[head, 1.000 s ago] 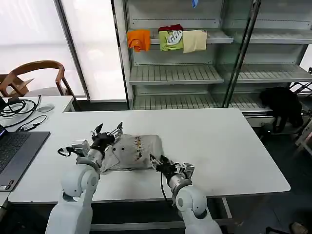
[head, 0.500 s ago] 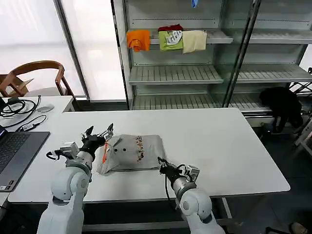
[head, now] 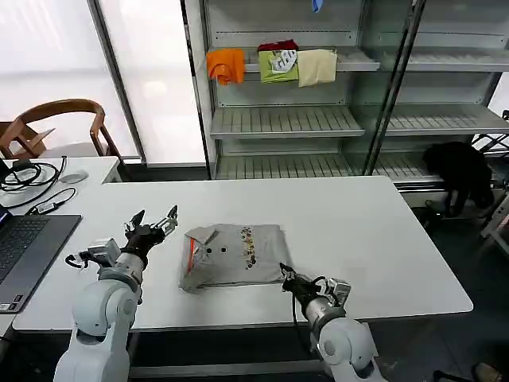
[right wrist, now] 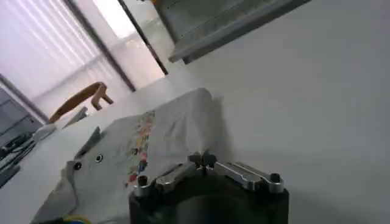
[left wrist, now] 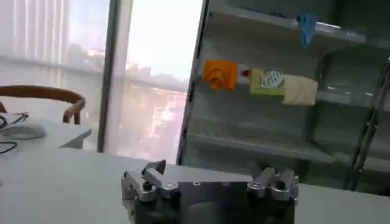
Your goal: Fold and organize the clothes.
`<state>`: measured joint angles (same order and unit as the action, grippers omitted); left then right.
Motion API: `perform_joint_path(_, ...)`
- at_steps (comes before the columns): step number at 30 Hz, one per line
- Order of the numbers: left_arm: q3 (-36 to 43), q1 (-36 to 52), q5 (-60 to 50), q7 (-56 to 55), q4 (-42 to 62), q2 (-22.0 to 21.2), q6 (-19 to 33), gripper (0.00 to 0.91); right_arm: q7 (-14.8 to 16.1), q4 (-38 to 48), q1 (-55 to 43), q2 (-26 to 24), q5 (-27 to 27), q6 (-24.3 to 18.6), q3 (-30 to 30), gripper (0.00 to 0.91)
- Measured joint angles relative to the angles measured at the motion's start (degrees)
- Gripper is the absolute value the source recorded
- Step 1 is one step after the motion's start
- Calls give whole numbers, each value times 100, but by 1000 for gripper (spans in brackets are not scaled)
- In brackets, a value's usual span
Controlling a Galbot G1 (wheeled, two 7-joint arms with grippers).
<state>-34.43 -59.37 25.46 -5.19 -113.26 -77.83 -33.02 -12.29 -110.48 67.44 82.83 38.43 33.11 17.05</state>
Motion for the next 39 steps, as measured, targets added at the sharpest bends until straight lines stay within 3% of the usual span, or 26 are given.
perform_joint_path(6,-70,-142,62,133,-102,11,0,907,212,-249,218,-53,-605,-12,55,907)
perform_joint_path(16,-348,-428,68,586,-269,156,114,907,559,-797,451,-200,-2875,-294,283,907)
perform_joint_path(21,-563,-625,-32,825,-241,255,265,907,597,-762,445,-369,-3591,-351,620,907)
perform_joint_path(27,-804,-879,-126,1107,-224,375,435,907,794,-640,387,-508,-3924,-330,1030,907)
perform_joint_path(39,-992,-1249,-68,1355,-230,389,541,907,1068,-485,348,-592,-3988,-289,1360,907)
